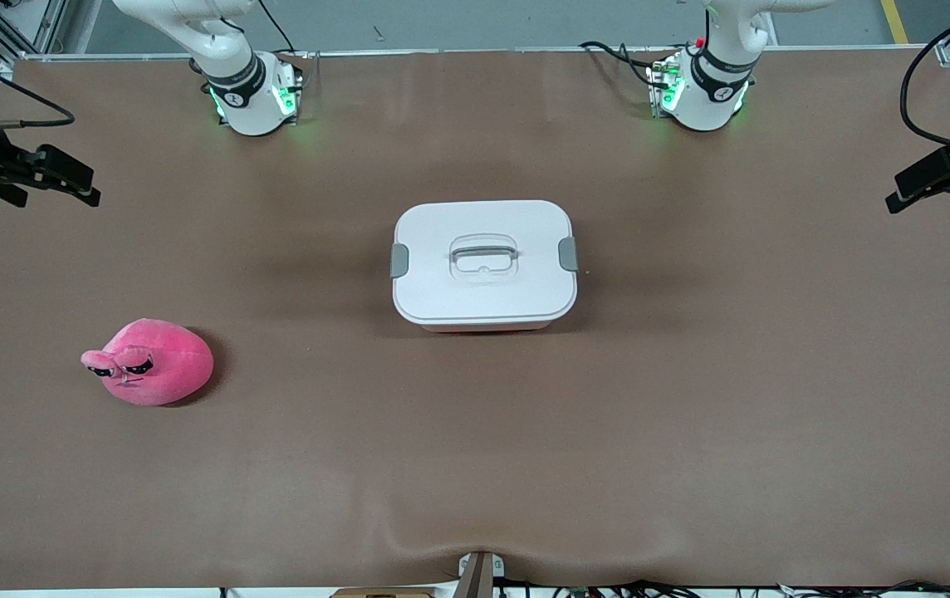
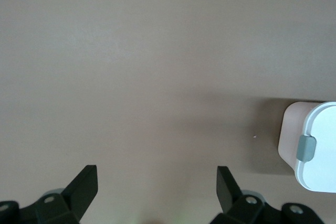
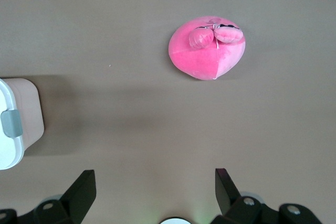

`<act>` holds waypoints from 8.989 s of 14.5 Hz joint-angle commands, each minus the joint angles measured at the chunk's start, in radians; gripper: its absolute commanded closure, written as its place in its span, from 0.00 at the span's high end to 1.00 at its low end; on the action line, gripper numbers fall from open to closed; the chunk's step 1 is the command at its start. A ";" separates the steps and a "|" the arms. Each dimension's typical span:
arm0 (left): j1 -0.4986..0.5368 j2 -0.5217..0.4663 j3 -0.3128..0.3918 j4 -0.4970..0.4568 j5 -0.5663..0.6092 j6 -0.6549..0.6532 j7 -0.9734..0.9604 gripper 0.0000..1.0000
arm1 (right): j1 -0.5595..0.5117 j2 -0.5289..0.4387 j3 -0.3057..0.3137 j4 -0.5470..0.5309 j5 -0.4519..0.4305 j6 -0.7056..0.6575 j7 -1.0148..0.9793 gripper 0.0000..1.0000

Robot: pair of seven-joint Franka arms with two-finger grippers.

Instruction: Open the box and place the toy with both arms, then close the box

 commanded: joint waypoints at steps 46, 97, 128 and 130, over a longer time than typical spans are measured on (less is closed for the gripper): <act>-0.339 0.344 0.000 0.154 0.009 0.159 -1.119 1.00 | -0.110 0.229 0.004 -0.181 -0.032 0.457 -0.574 1.00; -0.883 0.468 -0.015 -0.115 0.052 0.588 -2.393 0.60 | -0.136 0.467 0.003 -0.152 -0.035 0.532 -0.800 0.51; -0.822 0.370 -0.015 -0.139 0.144 0.544 -2.396 0.00 | 0.158 0.363 0.013 0.056 -0.175 0.231 -1.239 0.00; -0.788 0.349 -0.014 -0.150 0.146 0.544 -2.390 0.00 | 0.263 0.329 0.013 0.056 -0.274 0.162 -1.234 0.00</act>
